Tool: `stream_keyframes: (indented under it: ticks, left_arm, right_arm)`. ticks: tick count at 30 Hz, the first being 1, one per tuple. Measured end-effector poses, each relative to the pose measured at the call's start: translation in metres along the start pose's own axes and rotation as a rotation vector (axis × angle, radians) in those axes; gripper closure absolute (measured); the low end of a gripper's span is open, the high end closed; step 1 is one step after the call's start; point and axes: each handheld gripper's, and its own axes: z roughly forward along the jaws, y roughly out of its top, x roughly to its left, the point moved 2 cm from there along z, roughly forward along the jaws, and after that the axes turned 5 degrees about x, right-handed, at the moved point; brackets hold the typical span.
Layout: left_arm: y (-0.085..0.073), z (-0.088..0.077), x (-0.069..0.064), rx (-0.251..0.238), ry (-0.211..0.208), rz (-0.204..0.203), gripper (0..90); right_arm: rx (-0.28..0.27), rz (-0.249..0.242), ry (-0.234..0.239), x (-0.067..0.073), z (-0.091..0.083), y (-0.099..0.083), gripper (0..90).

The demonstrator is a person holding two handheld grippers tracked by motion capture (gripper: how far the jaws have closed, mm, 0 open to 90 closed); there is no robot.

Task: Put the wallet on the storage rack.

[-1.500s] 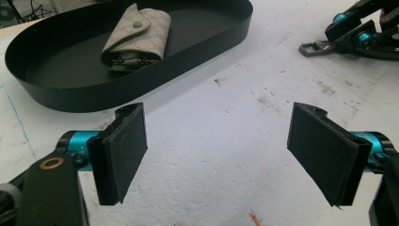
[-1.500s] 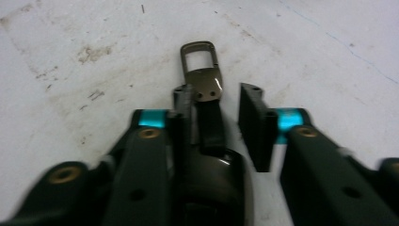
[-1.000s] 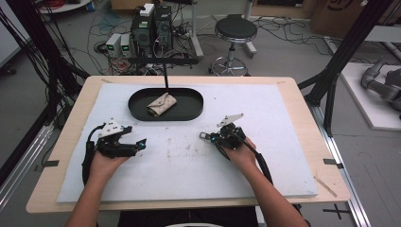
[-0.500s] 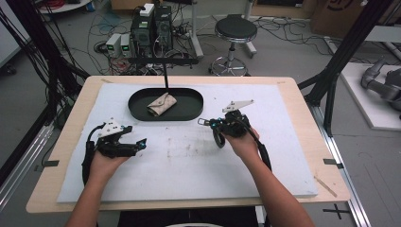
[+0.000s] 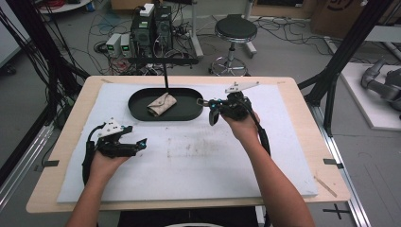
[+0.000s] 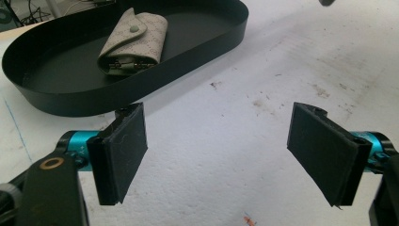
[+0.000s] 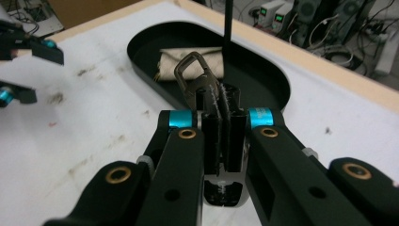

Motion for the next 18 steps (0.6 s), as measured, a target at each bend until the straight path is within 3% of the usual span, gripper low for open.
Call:
stream_keyframes:
  ticks: [11,18]
  left_arm:
    - [0.001,-0.002,0.000,-0.008,-0.003,-0.004,20.4]
    - [0.001,-0.002,0.001,-0.010,-0.005,-0.004,20.4]
  right_arm:
    - [-0.048,0.011,0.003,-0.010,0.003,0.038,89.2]
    - [-0.060,0.016,-0.019,-0.018,0.008,0.058,89.2]
